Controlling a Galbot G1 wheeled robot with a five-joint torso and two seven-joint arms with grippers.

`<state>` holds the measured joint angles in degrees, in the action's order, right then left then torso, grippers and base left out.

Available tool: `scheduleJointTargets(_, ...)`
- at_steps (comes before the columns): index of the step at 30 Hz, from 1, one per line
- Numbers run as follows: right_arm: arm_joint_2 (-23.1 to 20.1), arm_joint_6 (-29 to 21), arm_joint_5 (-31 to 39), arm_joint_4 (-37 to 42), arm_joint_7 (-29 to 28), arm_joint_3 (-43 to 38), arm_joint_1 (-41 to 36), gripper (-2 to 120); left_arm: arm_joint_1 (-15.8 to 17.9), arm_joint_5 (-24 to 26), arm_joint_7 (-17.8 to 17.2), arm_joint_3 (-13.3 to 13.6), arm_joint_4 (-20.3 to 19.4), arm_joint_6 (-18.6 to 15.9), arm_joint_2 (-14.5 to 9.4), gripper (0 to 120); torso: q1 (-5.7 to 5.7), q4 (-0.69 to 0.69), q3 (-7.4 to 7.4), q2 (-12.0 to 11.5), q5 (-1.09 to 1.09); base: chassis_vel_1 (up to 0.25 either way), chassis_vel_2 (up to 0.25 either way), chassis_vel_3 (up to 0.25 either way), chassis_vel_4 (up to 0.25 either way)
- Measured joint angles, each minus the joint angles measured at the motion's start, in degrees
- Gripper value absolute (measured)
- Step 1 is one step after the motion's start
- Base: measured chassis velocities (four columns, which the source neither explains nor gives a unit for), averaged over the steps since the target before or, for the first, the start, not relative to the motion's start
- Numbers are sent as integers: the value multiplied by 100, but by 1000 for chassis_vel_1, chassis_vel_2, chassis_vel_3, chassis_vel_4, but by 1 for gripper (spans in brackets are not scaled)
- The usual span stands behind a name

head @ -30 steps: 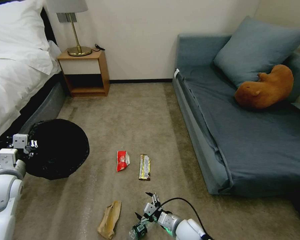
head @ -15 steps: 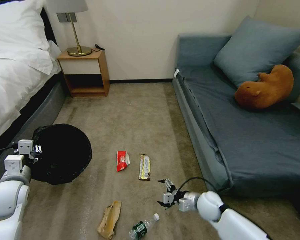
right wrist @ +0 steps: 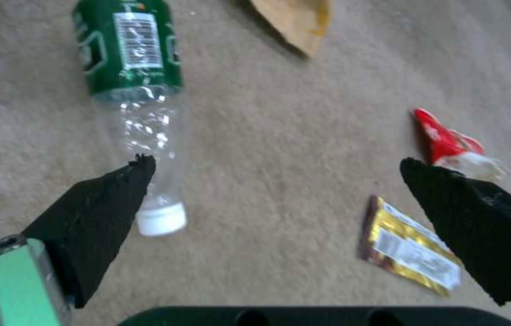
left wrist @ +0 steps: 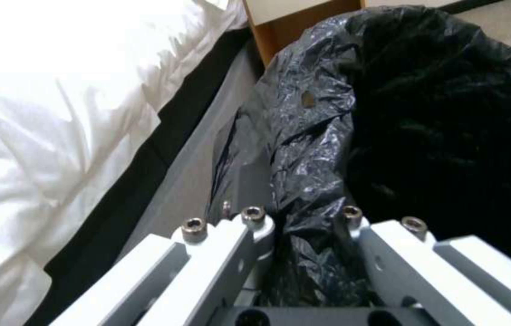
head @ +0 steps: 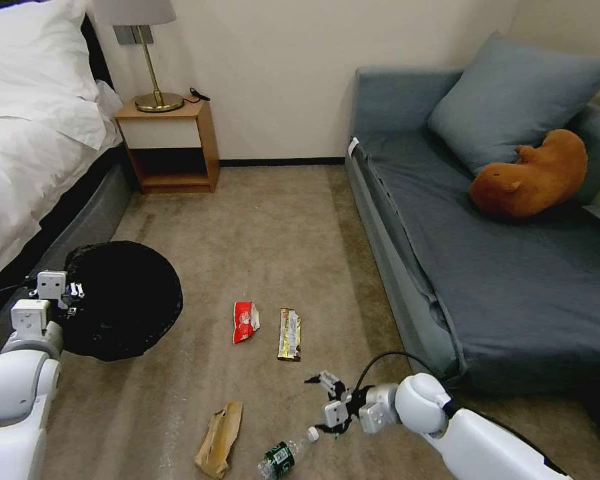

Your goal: Pick up the trash bin, then pick up the garbage on the floor and place it into the trash bin.

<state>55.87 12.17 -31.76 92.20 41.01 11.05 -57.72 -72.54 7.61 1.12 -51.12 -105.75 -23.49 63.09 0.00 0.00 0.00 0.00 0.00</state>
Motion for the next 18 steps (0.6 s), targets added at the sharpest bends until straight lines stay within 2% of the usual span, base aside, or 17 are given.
scheduleJointTargets(6, 258, 138, -281, -363, 31, 127, 33, 100, -11, -24, 0, 11, 5, 35, 30, 5, 0, 0, 0, 0, 0, 0, 0, 0, 0)
scheduleJointTargets(11, 649, 410, -714, -913, 91, 119, 97, 100, -90, -13, 7, -87, -43, 103, 43, 5, 0, 0, 0, 0, 0, 0, 0, 0, 0)
scheduleJointTargets(18, 896, 529, -980, -1100, 78, 120, 101, 100, -127, 4, 28, -161, 3, 166, 49, 5, 0, 0, 0, 0, -1, 0, 0, 0, 0)
